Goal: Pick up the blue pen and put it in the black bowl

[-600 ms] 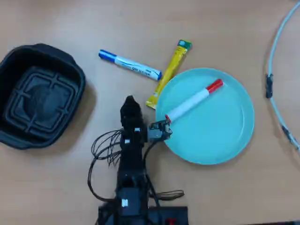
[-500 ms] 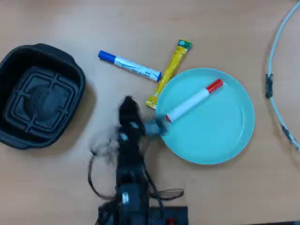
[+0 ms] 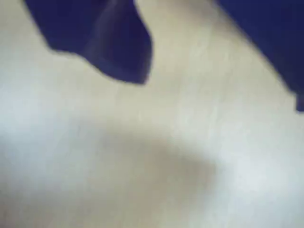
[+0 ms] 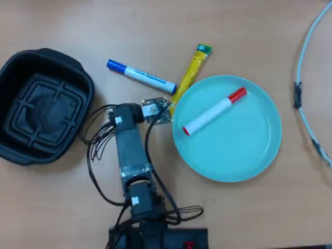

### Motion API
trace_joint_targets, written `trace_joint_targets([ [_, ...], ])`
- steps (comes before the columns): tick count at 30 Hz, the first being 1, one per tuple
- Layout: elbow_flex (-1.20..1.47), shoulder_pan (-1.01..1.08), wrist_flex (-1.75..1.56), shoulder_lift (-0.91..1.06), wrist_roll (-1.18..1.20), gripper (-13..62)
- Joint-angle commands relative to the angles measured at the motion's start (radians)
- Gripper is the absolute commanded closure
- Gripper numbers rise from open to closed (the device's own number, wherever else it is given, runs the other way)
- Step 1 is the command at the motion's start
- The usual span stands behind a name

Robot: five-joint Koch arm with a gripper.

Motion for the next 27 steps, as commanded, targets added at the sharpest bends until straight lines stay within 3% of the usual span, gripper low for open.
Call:
trace_joint_targets([
  [1,-0.17,0.012,0.091,0.025,0.058,16.1],
  [9,-0.565,0.012,0.276,0.018,0.115,16.1],
  [19,-0.839,0.069,0.27,-0.075,0.127,16.1],
  [27,-0.953,0.138,0.232,-0.232,0.371,16.1],
])
